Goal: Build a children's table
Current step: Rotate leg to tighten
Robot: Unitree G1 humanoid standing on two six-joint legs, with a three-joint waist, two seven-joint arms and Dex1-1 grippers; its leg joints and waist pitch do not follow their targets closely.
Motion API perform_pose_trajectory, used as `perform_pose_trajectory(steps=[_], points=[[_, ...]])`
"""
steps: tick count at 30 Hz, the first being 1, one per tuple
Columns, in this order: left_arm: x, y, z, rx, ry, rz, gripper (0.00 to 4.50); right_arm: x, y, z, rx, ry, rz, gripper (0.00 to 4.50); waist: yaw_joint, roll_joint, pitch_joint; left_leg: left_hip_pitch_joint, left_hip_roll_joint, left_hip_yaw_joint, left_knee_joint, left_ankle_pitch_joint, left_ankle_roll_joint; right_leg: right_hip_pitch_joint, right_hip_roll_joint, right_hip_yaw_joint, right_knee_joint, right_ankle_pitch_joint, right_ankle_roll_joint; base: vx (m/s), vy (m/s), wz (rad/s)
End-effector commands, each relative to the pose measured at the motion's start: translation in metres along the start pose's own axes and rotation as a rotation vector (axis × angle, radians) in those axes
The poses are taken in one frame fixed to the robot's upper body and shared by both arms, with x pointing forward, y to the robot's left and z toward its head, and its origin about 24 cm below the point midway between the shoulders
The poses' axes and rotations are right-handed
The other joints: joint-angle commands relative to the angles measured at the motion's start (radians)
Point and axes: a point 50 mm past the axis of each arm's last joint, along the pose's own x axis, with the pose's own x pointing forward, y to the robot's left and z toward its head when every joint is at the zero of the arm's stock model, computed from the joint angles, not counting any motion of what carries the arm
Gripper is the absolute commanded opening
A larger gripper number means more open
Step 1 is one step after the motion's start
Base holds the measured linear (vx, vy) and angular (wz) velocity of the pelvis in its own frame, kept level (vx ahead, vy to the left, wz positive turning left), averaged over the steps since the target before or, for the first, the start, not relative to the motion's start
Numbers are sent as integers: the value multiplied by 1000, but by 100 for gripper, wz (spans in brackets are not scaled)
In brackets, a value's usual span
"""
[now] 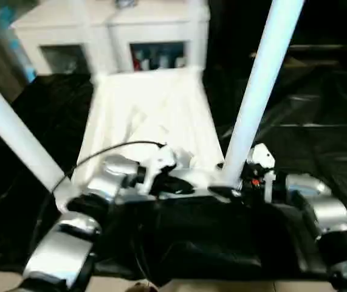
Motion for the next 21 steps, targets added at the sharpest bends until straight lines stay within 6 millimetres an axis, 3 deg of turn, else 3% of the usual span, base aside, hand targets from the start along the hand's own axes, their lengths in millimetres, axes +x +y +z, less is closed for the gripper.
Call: perform_pose_trajectory(steps=[1,2,3,4,5,9,12,15,18,21], points=[[2,-7,2,3,-12,-101,0,1,4,-4,21,34,69,356,3,-35,-73,25,52,-17,-53,-96,176,51,-35,22,-34,-34,-269,0,0,0],[-2,-8,1,1,-10,-111,0,-1,3,-3,22,40,82,342,5,-30,-70,28,54,-18,-57,-133,156,49,-34,23,-39,-100,-261,0,0,0],[-3,-8,1,0,-9,-116,0,-3,3,-3,22,45,90,342,3,-34,-68,29,55,-17,-60,-151,147,47,-33,24,-43,-128,-257,0,0,0],[-4,-8,1,-1,-7,-118,0,-4,4,-3,22,51,98,328,5,-29,-65,34,57,-19,-66,-188,121,44,-32,26,-48,-176,-250,0,0,0],[-6,-8,1,-1,-4,-118,0,-6,4,-4,22,60,105,328,3,-31,-63,36,58,-19,-70,-219,99,42,-30,27,-50,-199,-245,0,0,0],[-6,-7,1,0,-8,-108,0,-3,6,-5,28,53,118,291,0,-34,-62,36,57,-19,-76,-254,59,44,-33,30,-52,-221,-231,0,0,0],[-4,-8,3,0,-16,-107,0,0,9,-6,41,42,132,275,0,-35,-63,35,55,-19,-74,-238,61,46,-34,31,-50,-198,-232,0,0,0],[-2,-8,3,1,-22,-107,0,1,11,-8,50,35,138,271,2,-36,-67,32,54,-17,-67,-189,85,48,-34,30,-45,-139,-242,0,0,0],[8,-2,8,11,-61,-9,0,11,16,-17,82,-21,36,268,3,-35,-67,31,54,-17,-65,-175,100,46,-34,30,-44,-127,-242,0,0,0],[12,1,10,13,-61,52,0,17,13,-22,95,-30,-58,267,-4,-30,-61,33,52,-19,-74,-246,64,46,-33,28,-58,-226,-221,0,0,0]])
